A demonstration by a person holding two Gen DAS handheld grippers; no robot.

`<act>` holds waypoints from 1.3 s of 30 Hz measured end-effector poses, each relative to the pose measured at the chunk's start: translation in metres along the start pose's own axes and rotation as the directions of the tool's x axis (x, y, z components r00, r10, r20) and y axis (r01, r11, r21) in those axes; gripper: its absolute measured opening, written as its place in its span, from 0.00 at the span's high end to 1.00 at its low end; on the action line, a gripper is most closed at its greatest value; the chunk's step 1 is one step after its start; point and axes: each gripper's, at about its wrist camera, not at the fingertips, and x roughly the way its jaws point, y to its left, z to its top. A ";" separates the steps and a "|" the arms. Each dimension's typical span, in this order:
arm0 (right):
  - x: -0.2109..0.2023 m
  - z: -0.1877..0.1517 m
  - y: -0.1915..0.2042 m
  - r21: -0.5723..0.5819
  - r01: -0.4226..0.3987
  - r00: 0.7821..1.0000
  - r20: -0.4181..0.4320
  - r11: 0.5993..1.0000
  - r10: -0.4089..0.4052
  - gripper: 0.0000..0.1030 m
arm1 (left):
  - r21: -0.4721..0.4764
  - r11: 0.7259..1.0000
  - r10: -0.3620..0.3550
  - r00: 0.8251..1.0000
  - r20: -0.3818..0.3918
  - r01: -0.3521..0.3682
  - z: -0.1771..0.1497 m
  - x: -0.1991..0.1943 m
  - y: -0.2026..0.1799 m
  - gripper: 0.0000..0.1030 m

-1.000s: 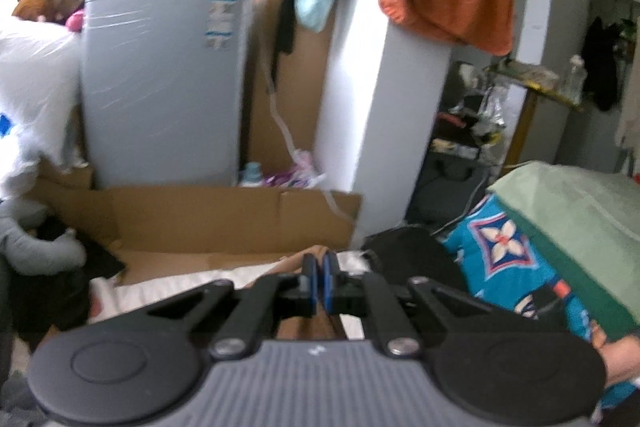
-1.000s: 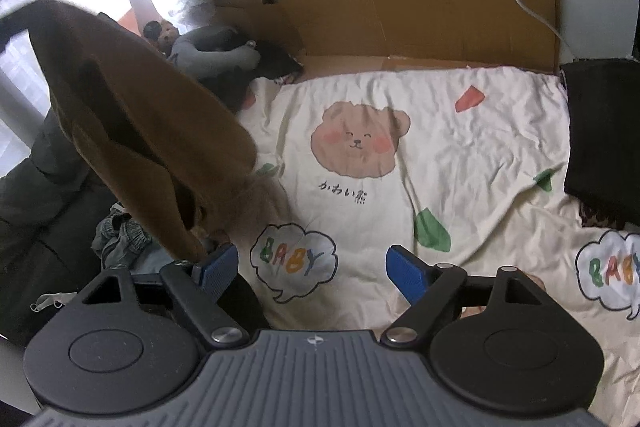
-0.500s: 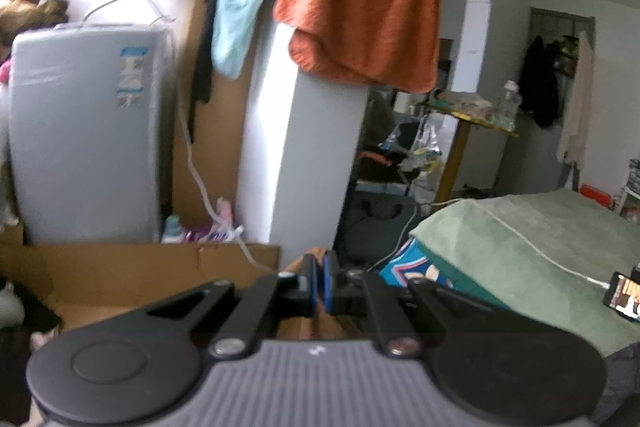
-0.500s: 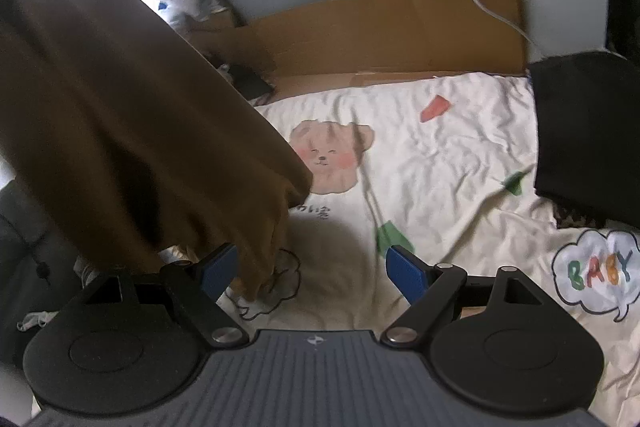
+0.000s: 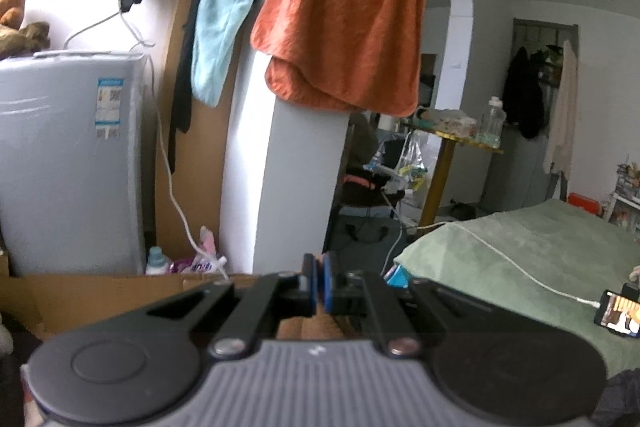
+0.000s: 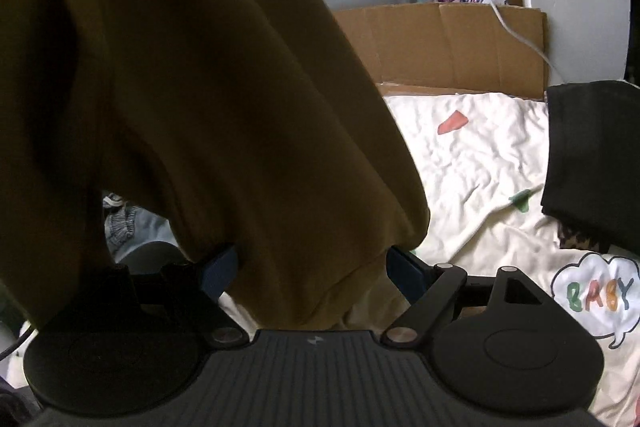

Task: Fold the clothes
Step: 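Raise the T-shirt with the left tool while the right tool grasps its hem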

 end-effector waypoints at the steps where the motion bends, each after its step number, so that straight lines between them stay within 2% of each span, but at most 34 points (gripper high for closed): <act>1: 0.001 -0.001 0.000 0.005 -0.006 1.000 -0.001 1.000 0.006 0.21 | -0.004 1.000 -0.003 1.000 -0.003 0.003 -0.001 0.000 0.001 0.97; 5: 0.013 -0.002 0.010 -0.033 -0.037 0.999 -0.018 0.999 0.037 0.48 | -0.005 1.000 -0.010 1.000 -0.010 0.010 -0.002 0.002 0.004 0.97; 7: 0.021 -0.002 0.019 -0.064 -0.063 0.998 -0.027 0.996 0.061 0.53 | -0.006 1.000 -0.010 1.000 -0.013 0.010 -0.002 0.002 0.006 0.97; 12: 0.035 0.001 0.037 -0.127 -0.114 0.993 -0.041 0.985 0.109 0.53 | -0.016 1.000 0.000 1.000 -0.021 0.000 0.000 0.001 0.014 0.97; 19: 0.046 -0.015 0.045 -0.213 -0.115 0.993 -0.058 0.970 0.105 0.52 | -0.032 0.999 0.002 1.000 -0.022 -0.003 -0.001 0.002 0.025 0.97; 29: 0.063 -0.033 0.047 -0.260 -0.088 0.995 -0.059 0.962 0.075 0.52 | -0.053 0.998 -0.021 0.999 -0.031 0.020 -0.001 0.014 0.026 0.97; 36: 0.085 -0.047 0.045 -0.310 -0.027 0.999 -0.038 0.950 0.016 0.53 | -0.059 0.998 -0.021 0.999 -0.030 0.019 0.000 0.015 0.024 0.97; 37: 0.089 -0.052 0.046 -0.325 -0.020 0.999 -0.032 0.946 0.010 0.56 | -0.061 0.998 -0.017 0.999 -0.031 0.016 -0.001 0.015 0.025 0.97; 39: 0.094 -0.059 0.047 -0.351 -0.011 1.000 -0.016 0.936 0.006 0.70 | -0.067 0.998 -0.009 0.999 -0.034 0.006 -0.001 0.015 0.028 0.97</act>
